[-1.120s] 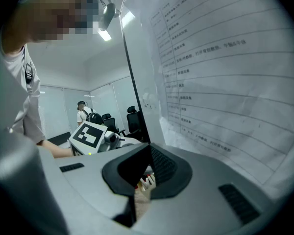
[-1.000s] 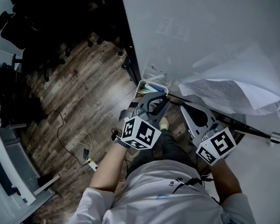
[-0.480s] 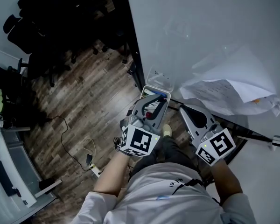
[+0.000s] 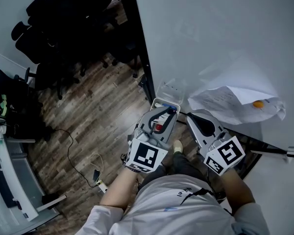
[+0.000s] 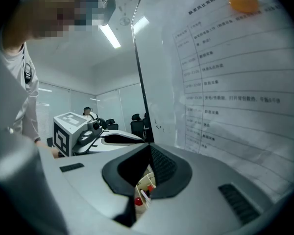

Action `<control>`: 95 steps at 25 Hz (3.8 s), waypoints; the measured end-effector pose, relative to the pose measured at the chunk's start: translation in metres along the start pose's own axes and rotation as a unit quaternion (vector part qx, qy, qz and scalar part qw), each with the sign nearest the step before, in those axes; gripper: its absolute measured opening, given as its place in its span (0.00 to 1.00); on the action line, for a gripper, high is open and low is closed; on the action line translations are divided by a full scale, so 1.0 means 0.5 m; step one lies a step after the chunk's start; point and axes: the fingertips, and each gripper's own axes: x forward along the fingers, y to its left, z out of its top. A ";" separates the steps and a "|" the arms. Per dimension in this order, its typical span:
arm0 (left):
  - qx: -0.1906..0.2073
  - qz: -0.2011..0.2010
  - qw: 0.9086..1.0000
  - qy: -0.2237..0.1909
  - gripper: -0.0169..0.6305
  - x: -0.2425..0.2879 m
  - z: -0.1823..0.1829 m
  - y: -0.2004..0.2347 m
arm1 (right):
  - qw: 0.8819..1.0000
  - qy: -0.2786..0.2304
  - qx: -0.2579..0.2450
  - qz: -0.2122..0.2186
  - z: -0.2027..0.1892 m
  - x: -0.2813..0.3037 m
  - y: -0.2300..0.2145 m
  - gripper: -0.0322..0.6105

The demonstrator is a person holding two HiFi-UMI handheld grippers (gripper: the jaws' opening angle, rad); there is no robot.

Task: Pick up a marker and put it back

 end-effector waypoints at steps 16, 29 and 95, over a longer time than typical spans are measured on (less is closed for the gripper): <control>-0.021 0.021 0.998 -0.053 0.14 -0.109 0.157 0.009 | 0.999 -0.037 -0.026 0.024 0.107 -0.003 0.055 0.07; -0.036 0.021 0.994 -0.098 0.14 -0.156 0.222 0.014 | 0.997 -0.053 -0.034 0.033 0.141 -0.002 0.076 0.07; 0.001 -0.046 0.998 0.042 0.14 0.126 -0.234 -0.050 | 0.999 0.013 0.028 -0.033 -0.061 0.021 -0.022 0.07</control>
